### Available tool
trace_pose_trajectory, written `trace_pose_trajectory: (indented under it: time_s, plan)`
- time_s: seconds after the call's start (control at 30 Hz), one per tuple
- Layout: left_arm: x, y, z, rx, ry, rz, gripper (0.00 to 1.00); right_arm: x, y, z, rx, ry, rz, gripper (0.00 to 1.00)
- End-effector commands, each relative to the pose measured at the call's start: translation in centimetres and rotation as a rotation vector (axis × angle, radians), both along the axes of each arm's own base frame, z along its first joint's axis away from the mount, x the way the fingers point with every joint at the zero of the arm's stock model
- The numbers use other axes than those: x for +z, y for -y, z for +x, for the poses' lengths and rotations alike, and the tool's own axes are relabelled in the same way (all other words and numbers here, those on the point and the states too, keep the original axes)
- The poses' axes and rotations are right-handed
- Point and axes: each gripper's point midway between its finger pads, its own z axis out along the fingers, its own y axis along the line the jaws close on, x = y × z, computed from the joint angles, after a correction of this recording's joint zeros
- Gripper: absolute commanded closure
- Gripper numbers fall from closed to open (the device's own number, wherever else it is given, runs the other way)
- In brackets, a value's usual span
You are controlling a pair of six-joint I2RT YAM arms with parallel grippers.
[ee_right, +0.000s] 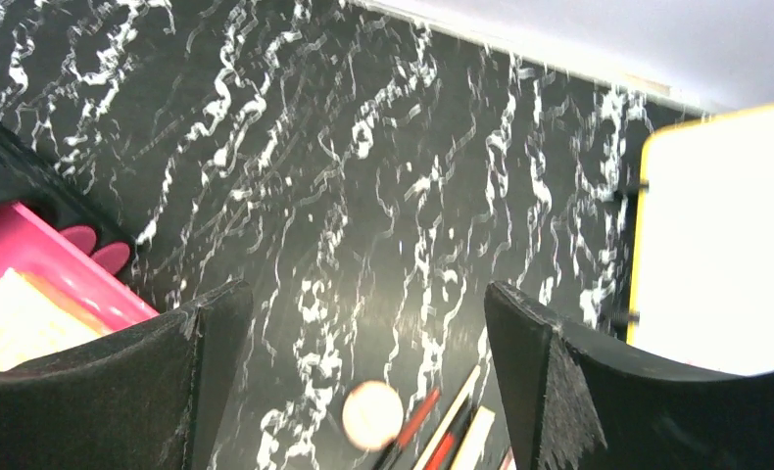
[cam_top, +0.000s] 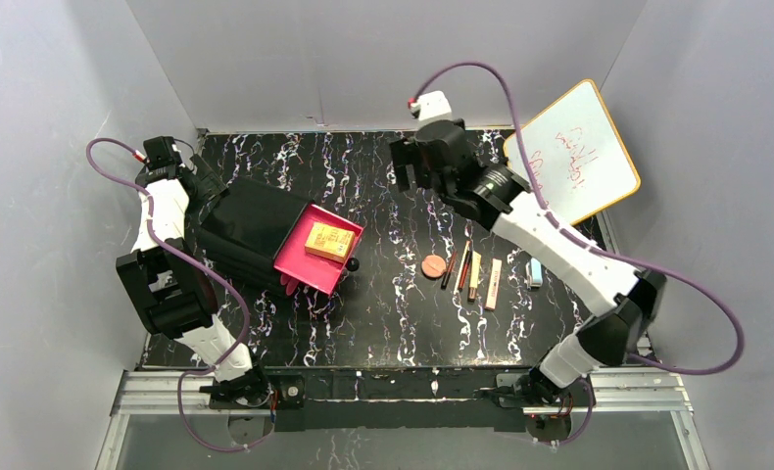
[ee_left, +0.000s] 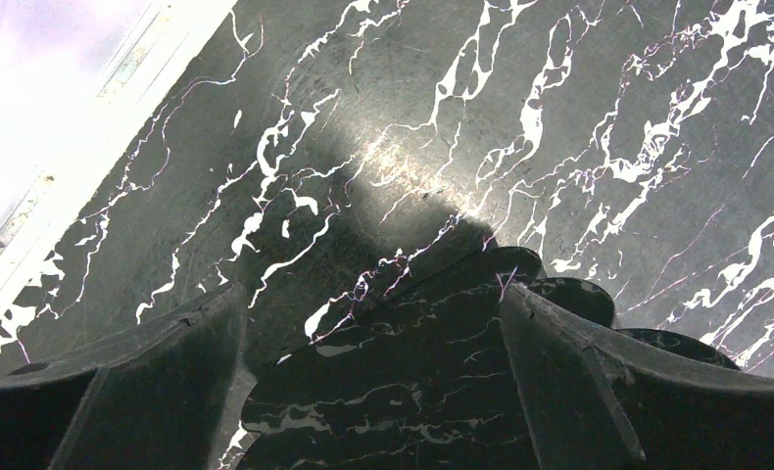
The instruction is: Organize the makeup
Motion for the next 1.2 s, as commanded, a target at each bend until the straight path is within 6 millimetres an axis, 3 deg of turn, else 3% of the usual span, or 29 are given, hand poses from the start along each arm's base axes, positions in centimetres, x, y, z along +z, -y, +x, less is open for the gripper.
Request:
trace_pose_trajectory:
  time_s: [0.0, 0.17, 0.37, 0.6, 0.87, 1.17]
  plan:
    - [0.1, 1.2, -0.7, -0.043, -0.026, -0.027, 0.02, -4.2, 4.5, -2.8, -0.195, -0.152, 0.030, 0.05]
    - [0.1, 1.3, -0.6, -0.048, -0.023, -0.033, 0.02, -8.4, 9.8, -5.9, -0.377, -0.298, 0.055, 0.04]
    - [0.2, 1.4, -0.8, -0.048, -0.021, -0.035, 0.02, -12.0, 15.3, -10.0, -0.656, -0.430, 0.140, 0.08]
    - [0.4, 1.8, -0.6, -0.058, -0.016, -0.040, 0.02, -15.2, 19.0, -12.6, -0.789, -0.519, 0.241, 0.14]
    - [0.5, 2.1, -0.7, -0.063, -0.011, -0.039, 0.02, -20.8, 20.1, -14.9, -0.829, -0.636, 0.289, 0.19]
    - [0.6, 2.3, -0.9, -0.069, -0.007, -0.036, 0.02, -24.1, 19.3, -14.5, -0.803, -0.649, 0.330, 0.32]
